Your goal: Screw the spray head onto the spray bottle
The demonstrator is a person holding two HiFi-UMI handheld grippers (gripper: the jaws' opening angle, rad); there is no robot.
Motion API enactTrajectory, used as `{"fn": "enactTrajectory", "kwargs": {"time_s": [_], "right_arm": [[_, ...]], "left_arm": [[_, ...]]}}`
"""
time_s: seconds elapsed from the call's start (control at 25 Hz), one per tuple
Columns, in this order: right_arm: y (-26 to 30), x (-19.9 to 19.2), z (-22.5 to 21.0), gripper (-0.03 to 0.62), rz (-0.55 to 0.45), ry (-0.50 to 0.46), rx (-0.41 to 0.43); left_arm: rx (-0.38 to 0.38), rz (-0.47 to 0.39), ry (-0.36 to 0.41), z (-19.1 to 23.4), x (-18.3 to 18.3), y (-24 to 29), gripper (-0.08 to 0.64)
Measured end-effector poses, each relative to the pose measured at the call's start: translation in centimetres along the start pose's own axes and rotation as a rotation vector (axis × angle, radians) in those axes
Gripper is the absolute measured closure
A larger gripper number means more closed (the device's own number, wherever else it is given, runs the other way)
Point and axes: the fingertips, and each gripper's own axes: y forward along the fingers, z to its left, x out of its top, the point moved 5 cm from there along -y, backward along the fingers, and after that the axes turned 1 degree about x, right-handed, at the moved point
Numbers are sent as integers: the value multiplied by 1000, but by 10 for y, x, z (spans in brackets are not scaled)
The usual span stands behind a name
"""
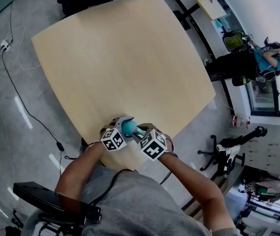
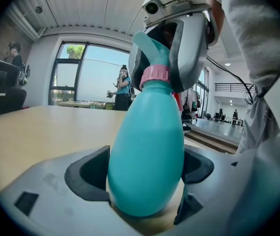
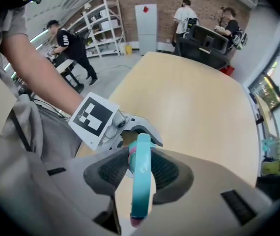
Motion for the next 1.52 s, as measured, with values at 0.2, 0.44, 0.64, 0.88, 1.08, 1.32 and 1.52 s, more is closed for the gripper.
{"fn": "enactTrajectory", "kwargs": {"time_s": [0.2,0.44,0.64,0.88,1.08,1.32,1.52], "right_arm": [[-3,-3,5,451,-48,-18,-46],[-49,6,2,391,-141,-265,-8],[-103,19,-9,393,-86,-879,-40],[-74,2,-12,393,39,-1549,-98],[-49,-19,-2,393,114,-1854,12],[-34,-21,15,391,103,-1977,57],[-34,-12,17,394,69,-1777,86]], "left_arm": [[41,-13,-33,0,-1,1,156],[39,-16,-37,1,1,3,155],[19,-11,-33,2,-1,3,156],[-74,11,-12,1,-2,2,156],[-172,43,4,2,-3,3,155],[-216,60,16,-2,-5,2,155],[-208,54,13,-3,-4,2,155]]}}
